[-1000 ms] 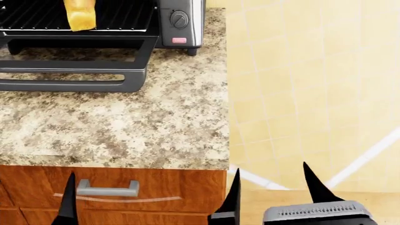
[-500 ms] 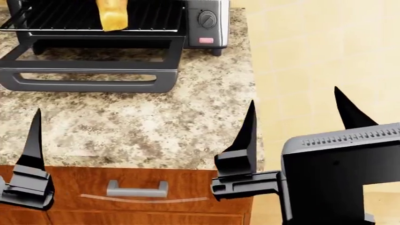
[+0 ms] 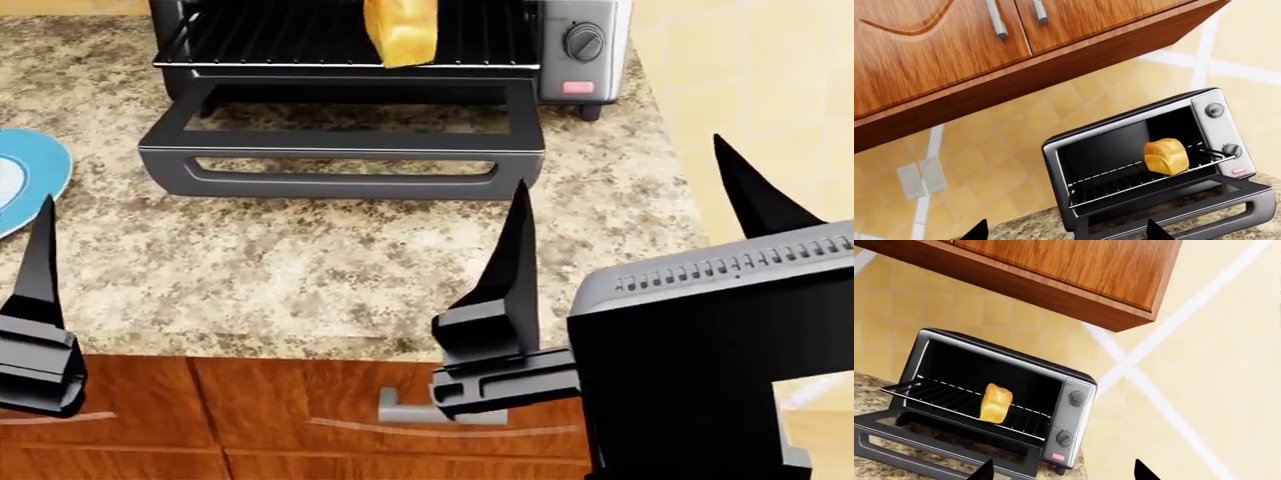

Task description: Pick the bread from the rack and place it on the plate on the counter.

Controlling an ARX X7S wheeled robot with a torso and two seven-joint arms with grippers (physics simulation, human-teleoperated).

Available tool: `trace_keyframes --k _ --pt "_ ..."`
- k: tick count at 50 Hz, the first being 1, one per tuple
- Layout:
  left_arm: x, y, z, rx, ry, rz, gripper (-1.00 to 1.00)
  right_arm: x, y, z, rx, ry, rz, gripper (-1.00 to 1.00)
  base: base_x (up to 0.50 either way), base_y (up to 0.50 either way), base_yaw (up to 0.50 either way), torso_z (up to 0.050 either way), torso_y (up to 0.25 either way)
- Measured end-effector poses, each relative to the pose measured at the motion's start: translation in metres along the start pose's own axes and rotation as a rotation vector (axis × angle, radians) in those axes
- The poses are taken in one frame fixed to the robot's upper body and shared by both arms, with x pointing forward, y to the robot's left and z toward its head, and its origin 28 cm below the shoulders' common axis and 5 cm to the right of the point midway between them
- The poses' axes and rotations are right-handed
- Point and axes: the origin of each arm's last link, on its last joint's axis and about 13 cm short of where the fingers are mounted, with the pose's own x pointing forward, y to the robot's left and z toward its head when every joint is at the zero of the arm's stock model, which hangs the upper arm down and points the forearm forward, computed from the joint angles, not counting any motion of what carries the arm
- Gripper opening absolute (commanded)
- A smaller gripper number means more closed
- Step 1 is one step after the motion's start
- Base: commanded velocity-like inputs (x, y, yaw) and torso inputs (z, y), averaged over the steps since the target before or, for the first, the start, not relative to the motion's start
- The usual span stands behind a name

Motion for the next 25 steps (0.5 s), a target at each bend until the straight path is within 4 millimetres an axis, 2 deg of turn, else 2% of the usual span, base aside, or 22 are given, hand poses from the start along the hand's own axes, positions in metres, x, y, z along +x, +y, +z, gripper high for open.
trace_keyframes --k 3,14,20,25 --pt "0.000 0.000 0.001 0.003 -0.006 -0.010 1.00 0.001 0.001 0.006 -0.009 -0.016 0.005 1.00 0.18 0.01 0.00 0.050 0.051" --pt "0.002 0.001 0.005 0.010 -0.022 -0.033 1.00 0.001 0.003 0.025 -0.042 -0.070 0.021 1.00 0.47 0.24 0.00 0.050 0.050" --pt "0.002 0.002 0.006 0.013 -0.024 -0.034 1.00 0.000 0.003 0.029 -0.047 -0.085 0.025 1.00 0.46 0.23 0.00 0.050 0.051" --pt "0.002 0.002 0.007 0.018 -0.022 -0.035 1.00 -0.001 0.001 0.028 -0.041 -0.085 0.020 1.00 0.40 0.01 0.00 0.050 0.051"
